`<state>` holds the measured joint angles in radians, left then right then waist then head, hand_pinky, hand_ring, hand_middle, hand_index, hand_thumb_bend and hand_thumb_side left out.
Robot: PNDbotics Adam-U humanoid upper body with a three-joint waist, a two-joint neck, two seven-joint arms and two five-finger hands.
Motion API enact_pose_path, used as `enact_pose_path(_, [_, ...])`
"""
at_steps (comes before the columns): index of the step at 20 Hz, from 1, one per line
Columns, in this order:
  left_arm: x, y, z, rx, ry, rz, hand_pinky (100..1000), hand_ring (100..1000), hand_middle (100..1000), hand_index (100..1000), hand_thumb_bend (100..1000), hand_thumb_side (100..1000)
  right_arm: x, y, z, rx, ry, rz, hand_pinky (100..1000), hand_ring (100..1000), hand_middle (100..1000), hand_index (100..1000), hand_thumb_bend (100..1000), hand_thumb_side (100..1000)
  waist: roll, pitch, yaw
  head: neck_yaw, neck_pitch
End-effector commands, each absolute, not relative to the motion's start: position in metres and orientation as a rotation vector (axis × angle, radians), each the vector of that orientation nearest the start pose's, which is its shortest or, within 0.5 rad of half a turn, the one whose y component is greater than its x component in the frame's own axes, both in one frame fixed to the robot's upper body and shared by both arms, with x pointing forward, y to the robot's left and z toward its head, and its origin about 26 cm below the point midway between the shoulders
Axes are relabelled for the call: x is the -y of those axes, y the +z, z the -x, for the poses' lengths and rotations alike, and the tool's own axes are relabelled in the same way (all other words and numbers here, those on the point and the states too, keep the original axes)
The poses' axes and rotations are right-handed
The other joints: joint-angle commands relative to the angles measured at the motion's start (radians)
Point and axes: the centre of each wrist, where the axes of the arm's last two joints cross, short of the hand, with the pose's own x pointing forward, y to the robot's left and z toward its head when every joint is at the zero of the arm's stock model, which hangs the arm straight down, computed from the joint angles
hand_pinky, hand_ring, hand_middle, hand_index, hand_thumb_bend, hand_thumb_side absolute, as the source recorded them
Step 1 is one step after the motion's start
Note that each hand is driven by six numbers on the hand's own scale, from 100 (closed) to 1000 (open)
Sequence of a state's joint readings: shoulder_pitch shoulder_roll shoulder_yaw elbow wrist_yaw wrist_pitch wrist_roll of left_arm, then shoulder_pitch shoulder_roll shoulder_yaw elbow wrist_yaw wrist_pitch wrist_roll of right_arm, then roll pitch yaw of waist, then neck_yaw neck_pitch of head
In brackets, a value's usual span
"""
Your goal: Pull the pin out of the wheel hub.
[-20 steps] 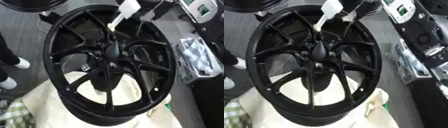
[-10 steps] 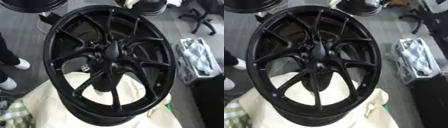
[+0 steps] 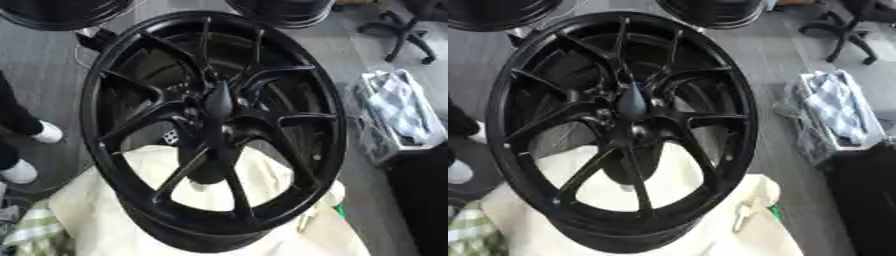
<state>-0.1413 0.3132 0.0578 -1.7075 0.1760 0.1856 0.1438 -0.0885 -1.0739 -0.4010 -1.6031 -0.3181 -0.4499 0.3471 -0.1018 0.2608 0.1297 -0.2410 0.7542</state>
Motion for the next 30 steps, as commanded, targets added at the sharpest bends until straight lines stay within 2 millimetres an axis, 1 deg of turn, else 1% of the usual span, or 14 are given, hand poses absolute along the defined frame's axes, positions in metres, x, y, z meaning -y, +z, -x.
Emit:
enact_pose_path(1, [-0.313,0.099,-0.308,1.711,0.022,-0.229,739,610,607,750,100,935,0.505,0.266,-0.239,2.069,0.857,0.822,658,656,441,557,100,100,0.01,-0.015,-0.001,0.012,-0.009])
enact_pose_path(4, [-0.311,0.101,-0.309,1.724,0.031,-0.222,739,610,607,750,100,927,0.489,0.219,-0.213,1.979,0.766,0.945,699,710,528,650,100,100,0.025,-0.007,0.003,0.017,-0.016])
enact_pose_path(5, [-0.31,0.101,-0.309,1.728,0.034,-0.219,739,609,607,750,100,923,0.481,0.207,-0.206,1.954,0.766,0.978,728,745,591,710,100,100,0.03,-0.005,0.005,0.018,-0.017])
enact_pose_path(7, [-0.309,0.102,-0.31,1.735,0.04,-0.213,739,609,607,750,100,920,0.463,0.187,-0.194,1.904,0.807,1.029,772,806,710,835,169,100,0.04,-0.001,0.007,0.02,-0.02])
enact_pose_path(8, [-0.308,0.102,-0.31,1.738,0.042,-0.21,739,609,607,750,100,917,0.457,0.177,-0.189,1.872,0.839,1.049,795,841,755,880,179,146,0.044,0.001,0.007,0.022,-0.02])
enact_pose_path(9, [-0.307,0.103,-0.311,1.742,0.044,-0.206,739,609,606,750,100,916,0.453,0.168,-0.185,1.84,0.868,1.065,807,861,773,892,323,164,0.048,0.002,0.006,0.022,-0.02])
enact_pose_path(10, [-0.307,0.104,-0.311,1.745,0.046,-0.203,740,609,607,750,100,913,0.449,0.159,-0.182,1.816,0.881,1.078,814,872,788,900,149,375,0.052,0.004,0.005,0.022,-0.02])
enact_pose_path(13, [-0.305,0.105,-0.312,1.752,0.047,-0.197,739,609,607,750,100,908,0.444,0.14,-0.175,1.784,0.861,1.111,817,883,817,918,100,749,0.06,0.006,0.003,0.025,-0.02])
enact_pose_path(14, [-0.305,0.105,-0.312,1.754,0.047,-0.196,739,609,607,750,100,906,0.442,0.135,-0.173,1.783,0.838,1.114,816,885,822,920,100,808,0.062,0.007,0.002,0.026,-0.019])
enact_pose_path(17, [-0.305,0.106,-0.313,1.757,0.049,-0.194,739,609,607,750,100,905,0.44,0.128,-0.17,1.794,0.759,1.111,807,884,826,921,100,855,0.065,0.006,0.003,0.03,-0.016])
enact_pose_path(24, [-0.303,0.106,-0.313,1.758,0.048,-0.189,739,609,607,751,100,907,0.44,0.128,-0.17,1.853,0.608,1.055,792,876,834,919,100,875,0.063,0.006,0.004,0.031,-0.008])
enact_pose_path(27, [-0.303,0.106,-0.313,1.757,0.047,-0.189,739,609,607,751,100,911,0.442,0.128,-0.169,1.843,0.598,1.053,795,879,840,918,100,714,0.06,0.007,0.003,0.03,-0.007])
enact_pose_path(29, [-0.303,0.106,-0.313,1.757,0.047,-0.19,739,609,607,750,100,912,0.443,0.128,-0.168,1.836,0.595,1.053,794,878,839,917,100,721,0.059,0.008,0.002,0.031,-0.007])
enact_pose_path(30, [-0.303,0.106,-0.313,1.757,0.047,-0.19,739,609,607,750,100,910,0.442,0.127,-0.168,1.838,0.587,1.049,783,872,833,909,100,666,0.058,0.008,0.002,0.031,-0.008])
